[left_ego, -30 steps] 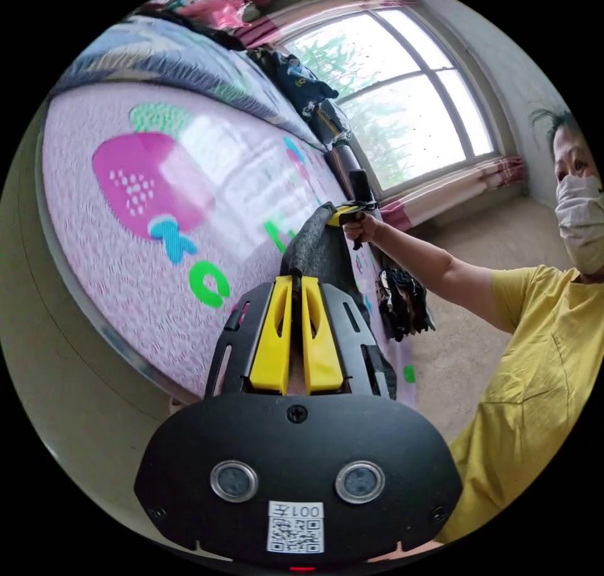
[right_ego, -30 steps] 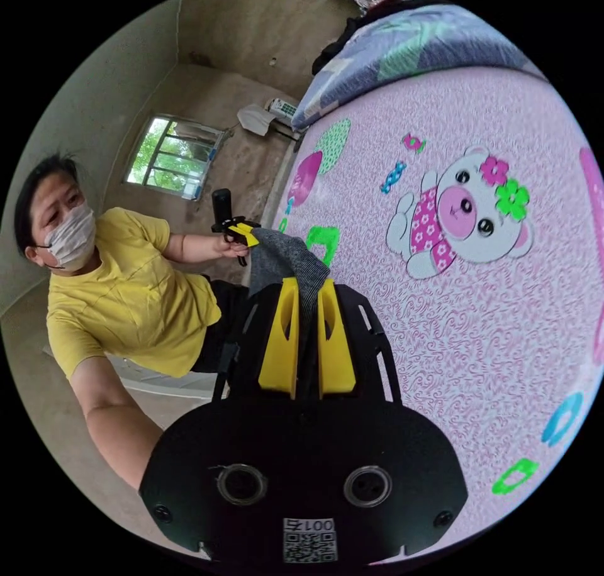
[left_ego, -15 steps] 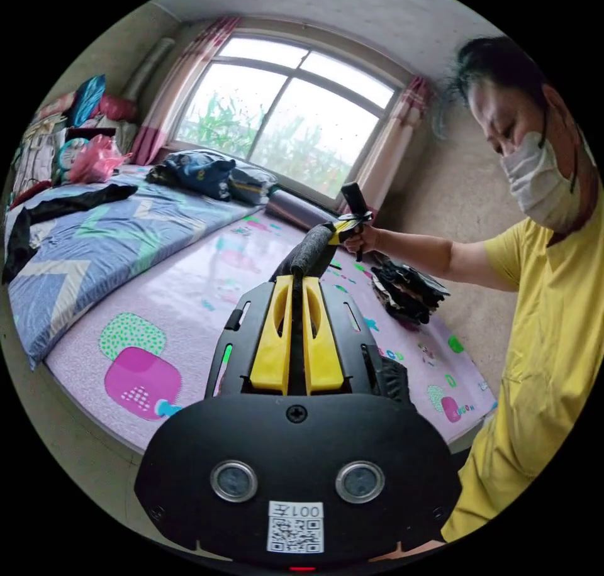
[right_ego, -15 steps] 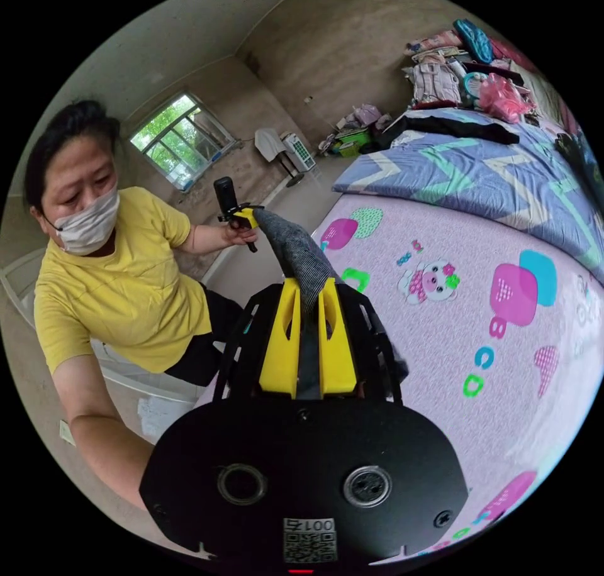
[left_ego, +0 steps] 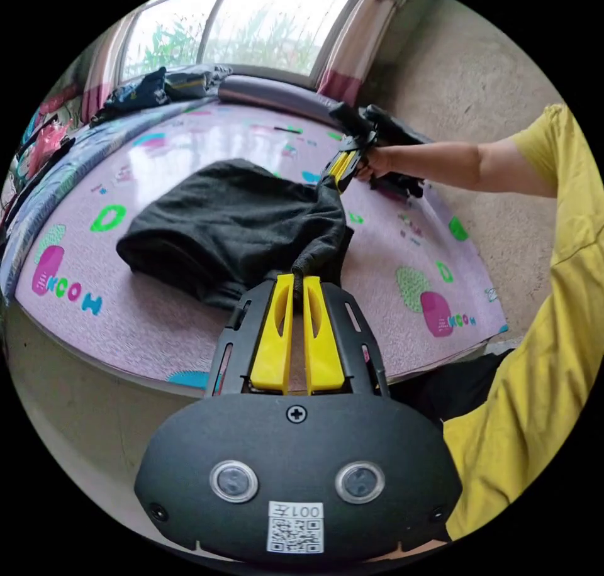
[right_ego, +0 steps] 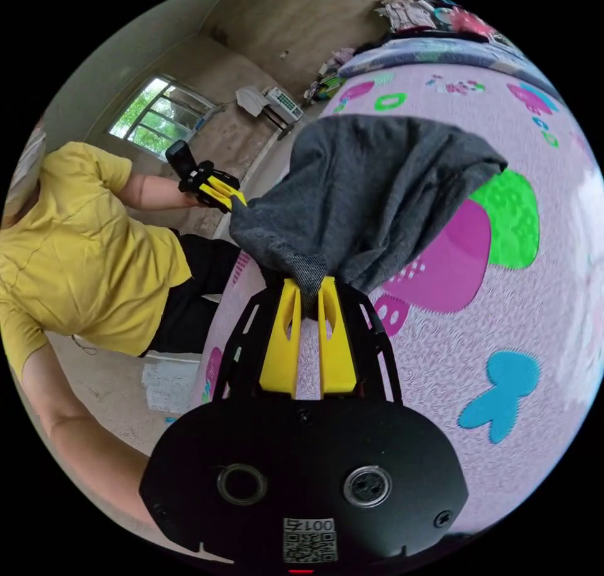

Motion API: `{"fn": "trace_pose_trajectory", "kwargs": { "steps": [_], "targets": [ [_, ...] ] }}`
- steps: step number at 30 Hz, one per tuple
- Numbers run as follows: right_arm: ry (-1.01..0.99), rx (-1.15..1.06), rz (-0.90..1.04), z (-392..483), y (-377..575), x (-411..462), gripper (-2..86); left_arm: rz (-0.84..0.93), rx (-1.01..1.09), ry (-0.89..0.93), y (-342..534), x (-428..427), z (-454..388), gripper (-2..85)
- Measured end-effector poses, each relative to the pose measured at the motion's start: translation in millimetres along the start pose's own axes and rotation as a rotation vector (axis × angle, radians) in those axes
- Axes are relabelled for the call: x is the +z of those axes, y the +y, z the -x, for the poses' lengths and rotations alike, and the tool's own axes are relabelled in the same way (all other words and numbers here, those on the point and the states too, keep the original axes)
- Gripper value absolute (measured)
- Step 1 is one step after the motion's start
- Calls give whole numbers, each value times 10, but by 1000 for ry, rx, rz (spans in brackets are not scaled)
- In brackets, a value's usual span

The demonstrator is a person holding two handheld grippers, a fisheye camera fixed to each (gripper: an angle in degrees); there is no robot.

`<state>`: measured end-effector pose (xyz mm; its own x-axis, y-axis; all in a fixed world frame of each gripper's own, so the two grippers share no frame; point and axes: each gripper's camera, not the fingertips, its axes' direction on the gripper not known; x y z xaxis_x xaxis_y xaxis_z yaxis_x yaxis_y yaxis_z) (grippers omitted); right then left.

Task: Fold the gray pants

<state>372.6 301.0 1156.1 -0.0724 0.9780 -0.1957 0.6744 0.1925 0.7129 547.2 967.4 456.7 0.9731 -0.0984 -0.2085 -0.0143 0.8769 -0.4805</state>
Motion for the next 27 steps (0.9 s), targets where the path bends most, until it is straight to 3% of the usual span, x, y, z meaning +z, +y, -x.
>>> {"fn": "trace_pose_trajectory", "kwargs": {
  "steps": [7, 11, 18, 23, 27],
  "targets": [
    [68, -49, -154, 359, 234, -85, 46, 1, -10, -87, -49, 101, -313, -10],
    [53, -22, -13, 434, 308, 113, 72, 111, 4, -115, 53, 295, -413, -5],
    [13, 18, -55, 566, 556, -306, 52, 173, -81, -138, 270, 249, -526, -14],
    [93, 19, -301, 757, 542, -661, 16, 12, -189, -154, 6, -105, -470, -13],
    [223, 146, -269, 747, 306, -476, 9, -87, -136, -110, -641, 27, -442, -13]
  ]
}}
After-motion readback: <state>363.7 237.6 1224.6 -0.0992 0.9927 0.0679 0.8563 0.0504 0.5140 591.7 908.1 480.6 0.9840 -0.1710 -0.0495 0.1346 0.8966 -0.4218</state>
